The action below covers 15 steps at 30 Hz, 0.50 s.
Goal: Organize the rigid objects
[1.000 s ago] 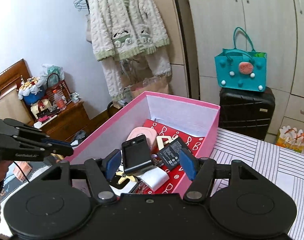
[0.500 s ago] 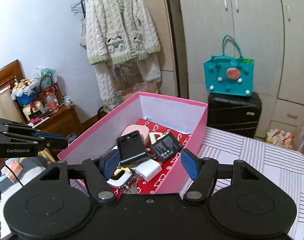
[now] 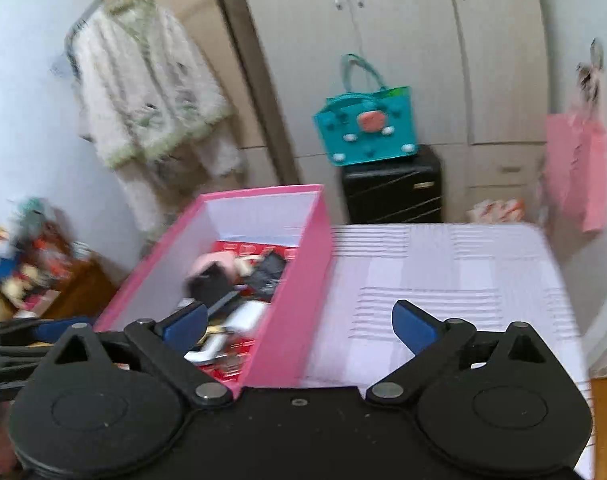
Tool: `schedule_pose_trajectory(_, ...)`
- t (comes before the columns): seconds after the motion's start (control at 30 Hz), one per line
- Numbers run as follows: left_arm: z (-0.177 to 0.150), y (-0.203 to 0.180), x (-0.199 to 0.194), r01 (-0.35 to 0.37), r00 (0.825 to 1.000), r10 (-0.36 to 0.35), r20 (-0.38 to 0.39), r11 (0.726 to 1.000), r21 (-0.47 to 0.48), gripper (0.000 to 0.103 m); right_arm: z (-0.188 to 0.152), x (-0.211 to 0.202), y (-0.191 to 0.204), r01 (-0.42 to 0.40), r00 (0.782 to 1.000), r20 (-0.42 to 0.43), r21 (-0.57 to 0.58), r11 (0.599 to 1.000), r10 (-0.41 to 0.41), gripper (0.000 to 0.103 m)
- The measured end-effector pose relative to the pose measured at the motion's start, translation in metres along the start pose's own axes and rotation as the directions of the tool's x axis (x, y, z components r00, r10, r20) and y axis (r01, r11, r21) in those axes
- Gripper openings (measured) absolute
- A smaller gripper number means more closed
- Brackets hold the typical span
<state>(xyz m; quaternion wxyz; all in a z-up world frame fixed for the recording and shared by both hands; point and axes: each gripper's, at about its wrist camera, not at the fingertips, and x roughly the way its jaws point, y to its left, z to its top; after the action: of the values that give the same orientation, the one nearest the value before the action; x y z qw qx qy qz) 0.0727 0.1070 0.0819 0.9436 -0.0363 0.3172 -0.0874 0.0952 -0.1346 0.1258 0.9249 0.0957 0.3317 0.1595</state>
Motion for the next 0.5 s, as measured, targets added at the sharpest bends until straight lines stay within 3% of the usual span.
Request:
schedule_pose_trajectory(0.1, -0.003, -0.004, -0.001, -0.006, 1.0, 0.006, 0.006, 1.0, -0.006, 0.07, -0.006, -0.015, -0.007, -0.044, 0.999, 0.02, 0.043, 0.998, 0.043, 0.1)
schedule_pose_trajectory(0.2, -0.005, -0.009, -0.004, 0.0, 1.0, 0.0, 0.006, 1.0, 0.017, 0.078, -0.009, -0.027, -0.011, -0.001, 0.999, 0.035, 0.058, 0.998, -0.001, 0.1)
schedule_pose_trajectory(0.3, -0.007, -0.017, -0.013, -0.001, 0.998, -0.001, 0.055, 0.999, 0.052, 0.093, -0.009, -0.033, -0.01, 0.059, 0.998, 0.023, 0.036, 0.998, -0.059, 0.1)
schedule_pose_trajectory(0.37, -0.009, -0.022, -0.018, -0.024, 0.996, 0.019, 0.09, 0.998, 0.065, 0.103, -0.009, -0.039, -0.012, 0.054, 0.998, 0.036, 0.043, 0.998, -0.056, 0.1)
schedule_pose_trajectory(0.5, -0.012, -0.028, -0.019, -0.034, 0.997, 0.03, 0.07, 0.998, 0.049, 0.103, -0.012, -0.047, -0.015, 0.001, 0.999, 0.052, 0.091, 0.996, -0.006, 0.1)
